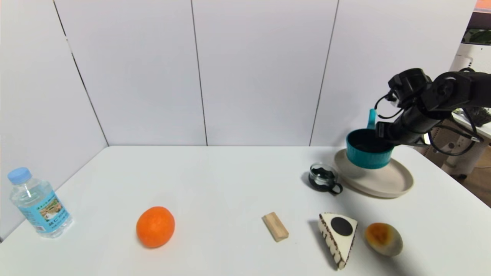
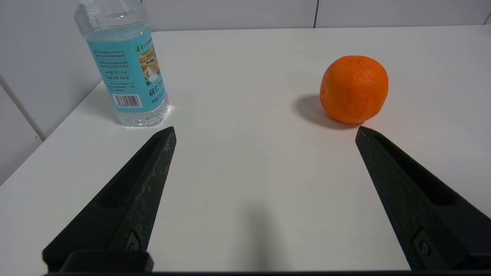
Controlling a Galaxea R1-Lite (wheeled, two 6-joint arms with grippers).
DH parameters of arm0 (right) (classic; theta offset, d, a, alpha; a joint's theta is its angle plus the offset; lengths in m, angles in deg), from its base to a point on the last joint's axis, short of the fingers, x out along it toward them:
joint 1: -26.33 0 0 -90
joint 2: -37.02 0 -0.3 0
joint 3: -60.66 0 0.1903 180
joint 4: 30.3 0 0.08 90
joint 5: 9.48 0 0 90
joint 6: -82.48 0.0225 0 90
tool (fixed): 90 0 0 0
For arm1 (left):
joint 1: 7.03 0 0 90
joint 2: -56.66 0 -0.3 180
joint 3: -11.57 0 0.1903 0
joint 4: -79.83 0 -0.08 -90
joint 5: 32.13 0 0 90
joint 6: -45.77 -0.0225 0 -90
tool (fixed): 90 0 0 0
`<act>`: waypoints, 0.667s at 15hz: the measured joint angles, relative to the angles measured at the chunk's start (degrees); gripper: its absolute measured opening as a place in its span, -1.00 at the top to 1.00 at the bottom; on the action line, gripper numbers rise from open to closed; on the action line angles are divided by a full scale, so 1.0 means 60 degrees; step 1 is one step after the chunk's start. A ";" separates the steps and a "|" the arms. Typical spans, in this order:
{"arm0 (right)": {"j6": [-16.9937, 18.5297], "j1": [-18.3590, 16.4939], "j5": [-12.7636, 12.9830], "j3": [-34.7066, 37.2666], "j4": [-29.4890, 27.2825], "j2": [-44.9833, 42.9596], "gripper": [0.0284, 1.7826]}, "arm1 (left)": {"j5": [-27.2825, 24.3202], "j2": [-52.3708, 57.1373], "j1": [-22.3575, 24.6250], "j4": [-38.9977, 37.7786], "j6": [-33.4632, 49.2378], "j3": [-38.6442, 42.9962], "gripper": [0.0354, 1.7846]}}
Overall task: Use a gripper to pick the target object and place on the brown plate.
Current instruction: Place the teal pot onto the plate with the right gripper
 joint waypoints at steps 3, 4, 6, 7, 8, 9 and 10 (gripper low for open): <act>0.0014 -0.0171 -0.0049 0.0211 0.0037 0.0349 0.90 | 0.0000 0.0000 0.0000 0.0004 0.0000 0.0000 -0.89; -0.0012 -0.0189 -0.0051 0.0360 0.0055 0.0410 0.90 | 0.0000 0.0000 0.0000 0.0000 0.0004 0.0000 -0.89; -0.0049 -0.0185 -0.0055 0.0654 0.0061 0.0469 0.90 | 0.0000 0.0000 -0.0004 0.0004 0.0004 0.0000 -0.89; -0.0085 -0.0177 -0.0059 0.0764 0.0043 0.0475 0.90 | 0.0000 0.0000 -0.0004 0.0004 0.0000 0.0000 -0.89; -0.0193 -0.0175 -0.0063 0.0827 0.0028 0.0465 0.90 | -0.0004 0.0000 -0.0004 0.0004 0.0004 0.0000 -0.89; -0.0325 -0.0177 -0.0091 0.0870 0.0022 0.0447 0.90 | 0.0000 0.0000 -0.0004 0.0004 0.0000 0.0000 -0.89; -0.0380 -0.0177 -0.0165 0.0898 -0.0018 0.0423 0.71 | 0.0000 0.0000 0.0000 0.0004 0.0000 0.0000 -0.89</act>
